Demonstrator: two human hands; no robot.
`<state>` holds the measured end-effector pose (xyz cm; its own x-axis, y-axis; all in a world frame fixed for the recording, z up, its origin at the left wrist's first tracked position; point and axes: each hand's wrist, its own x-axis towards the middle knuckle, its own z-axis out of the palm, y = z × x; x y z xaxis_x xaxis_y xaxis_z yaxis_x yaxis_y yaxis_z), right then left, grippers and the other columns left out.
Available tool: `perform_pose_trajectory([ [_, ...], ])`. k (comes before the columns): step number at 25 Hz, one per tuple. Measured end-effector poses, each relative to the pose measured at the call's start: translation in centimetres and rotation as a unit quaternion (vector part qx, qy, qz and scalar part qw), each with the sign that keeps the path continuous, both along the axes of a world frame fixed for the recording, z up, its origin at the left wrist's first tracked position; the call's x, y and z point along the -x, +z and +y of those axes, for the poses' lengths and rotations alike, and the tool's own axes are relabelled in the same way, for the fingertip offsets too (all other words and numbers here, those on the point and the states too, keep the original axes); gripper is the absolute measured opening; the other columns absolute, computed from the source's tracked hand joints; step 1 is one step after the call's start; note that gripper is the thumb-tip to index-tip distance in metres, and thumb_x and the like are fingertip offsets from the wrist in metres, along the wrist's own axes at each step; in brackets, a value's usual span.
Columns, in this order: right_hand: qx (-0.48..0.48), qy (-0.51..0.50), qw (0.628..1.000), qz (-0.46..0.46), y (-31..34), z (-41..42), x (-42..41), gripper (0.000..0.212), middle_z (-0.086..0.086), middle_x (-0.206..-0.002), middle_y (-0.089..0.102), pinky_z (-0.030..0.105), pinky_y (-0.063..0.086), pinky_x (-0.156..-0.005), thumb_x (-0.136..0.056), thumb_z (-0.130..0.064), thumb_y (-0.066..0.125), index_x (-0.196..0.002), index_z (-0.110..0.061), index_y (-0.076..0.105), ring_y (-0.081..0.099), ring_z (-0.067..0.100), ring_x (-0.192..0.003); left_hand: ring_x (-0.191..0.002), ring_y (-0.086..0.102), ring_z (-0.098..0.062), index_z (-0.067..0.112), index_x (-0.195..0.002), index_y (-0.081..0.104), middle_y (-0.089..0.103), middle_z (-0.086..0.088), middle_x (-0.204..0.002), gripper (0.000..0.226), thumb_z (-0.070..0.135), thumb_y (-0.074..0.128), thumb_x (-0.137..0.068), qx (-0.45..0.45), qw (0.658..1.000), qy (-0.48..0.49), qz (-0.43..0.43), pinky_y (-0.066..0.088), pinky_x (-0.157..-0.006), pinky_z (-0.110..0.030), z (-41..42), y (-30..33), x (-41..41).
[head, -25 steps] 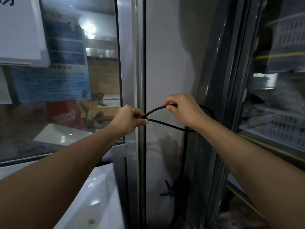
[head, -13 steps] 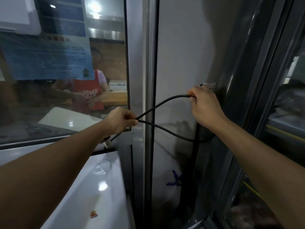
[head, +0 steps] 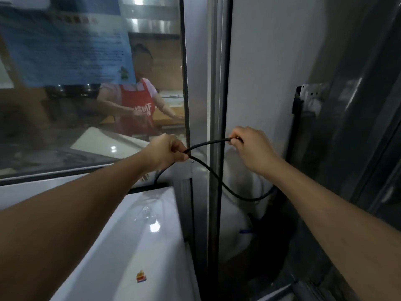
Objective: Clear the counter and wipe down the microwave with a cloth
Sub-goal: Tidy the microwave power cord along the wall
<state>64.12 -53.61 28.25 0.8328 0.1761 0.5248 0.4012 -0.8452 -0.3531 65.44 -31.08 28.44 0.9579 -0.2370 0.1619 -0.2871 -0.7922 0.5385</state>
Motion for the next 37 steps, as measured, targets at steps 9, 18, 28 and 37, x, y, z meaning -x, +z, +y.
perform_pose_trajectory([
  [9,0.198,-0.085,0.975,-0.062,-6.5,4.4,-1.0,0.067,0.011,-0.12,0.039,0.035,0.031,-0.091,-0.081,-0.051,0.063,-0.127,-0.004,0.046,0.034,0.028,-0.112,-0.058,0.05,0.001,0.02,-0.077,0.07,0.059,0.013,-0.064,0.008,0.022,0.068,-0.084,-0.044,0.999,0.002,-0.001,0.036,-0.052,-0.012,-0.1,-0.7,-1.5],
  [18,0.112,-0.078,0.991,0.015,-9.1,6.7,-1.9,0.022,0.013,-0.124,0.041,0.028,0.038,-0.067,-0.098,-0.014,0.045,-0.115,-0.003,0.052,0.05,0.025,-0.1,-0.074,0.055,-0.009,0.012,-0.095,0.072,0.066,0.0,-0.087,0.013,0.021,0.067,-0.085,-0.058,0.998,0.002,-0.013,0.037,-0.058,-0.012,-0.7,-1.7,-1.2],
  [28,0.046,-0.023,0.997,0.054,-9.0,5.5,-2.9,0.02,0.015,-0.106,0.055,0.032,0.041,-0.069,-0.098,-0.015,0.044,-0.101,-0.001,0.058,0.057,0.029,-0.09,-0.088,0.059,-0.026,0.012,-0.099,0.066,0.067,-0.009,-0.095,0.016,0.01,0.064,-0.083,-0.209,0.975,0.06,-0.041,0.048,-0.079,-0.03,4.4,-3.0,1.1],
  [37,-0.15,-0.025,0.976,0.157,-11.5,7.2,-3.9,0.024,0.014,-0.078,0.06,0.035,0.051,-0.061,-0.094,-0.013,0.051,-0.075,0.001,0.054,0.063,0.029,-0.075,-0.097,0.058,-0.03,0.014,-0.11,0.064,0.066,-0.01,-0.104,0.031,0.012,0.069,-0.079,-0.187,0.972,0.113,-0.088,0.049,-0.083,-0.035,5.5,-3.3,2.4],
])
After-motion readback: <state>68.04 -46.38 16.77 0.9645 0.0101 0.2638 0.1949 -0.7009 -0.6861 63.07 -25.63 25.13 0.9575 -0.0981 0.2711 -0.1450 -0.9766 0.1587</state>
